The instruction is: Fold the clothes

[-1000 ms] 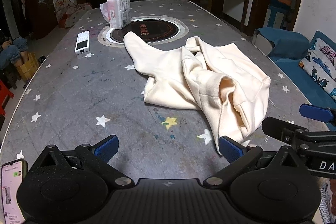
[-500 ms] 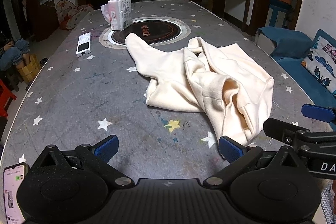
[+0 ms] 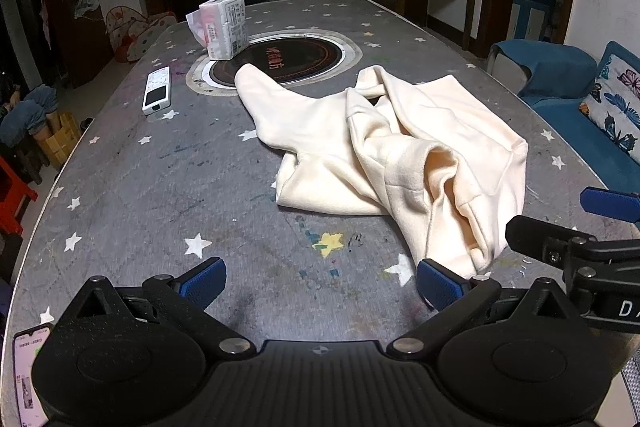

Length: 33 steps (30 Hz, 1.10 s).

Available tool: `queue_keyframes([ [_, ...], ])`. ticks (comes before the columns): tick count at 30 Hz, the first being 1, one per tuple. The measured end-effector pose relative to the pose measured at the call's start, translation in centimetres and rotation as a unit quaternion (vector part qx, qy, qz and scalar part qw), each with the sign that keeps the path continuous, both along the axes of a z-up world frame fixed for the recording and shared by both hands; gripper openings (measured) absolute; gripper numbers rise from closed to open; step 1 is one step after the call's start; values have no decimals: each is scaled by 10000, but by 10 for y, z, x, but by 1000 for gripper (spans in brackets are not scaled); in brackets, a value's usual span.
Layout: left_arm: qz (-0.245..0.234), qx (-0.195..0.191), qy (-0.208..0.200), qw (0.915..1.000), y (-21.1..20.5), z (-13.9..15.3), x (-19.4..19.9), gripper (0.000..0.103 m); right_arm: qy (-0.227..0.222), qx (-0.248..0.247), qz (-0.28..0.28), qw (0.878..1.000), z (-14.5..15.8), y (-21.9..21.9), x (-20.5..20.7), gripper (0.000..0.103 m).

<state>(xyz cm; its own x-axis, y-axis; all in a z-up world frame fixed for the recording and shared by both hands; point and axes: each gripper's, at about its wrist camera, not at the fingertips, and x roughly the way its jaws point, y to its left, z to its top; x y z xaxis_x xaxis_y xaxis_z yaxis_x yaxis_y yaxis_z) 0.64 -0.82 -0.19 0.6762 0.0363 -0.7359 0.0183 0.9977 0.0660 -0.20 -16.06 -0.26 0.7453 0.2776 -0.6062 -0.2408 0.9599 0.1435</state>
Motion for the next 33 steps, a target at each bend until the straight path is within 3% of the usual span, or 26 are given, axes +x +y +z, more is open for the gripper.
queue_keyframes([
  [33, 18, 168, -8, 9999, 5, 4, 28, 103, 37, 51, 106, 9999, 4, 3, 24, 94],
])
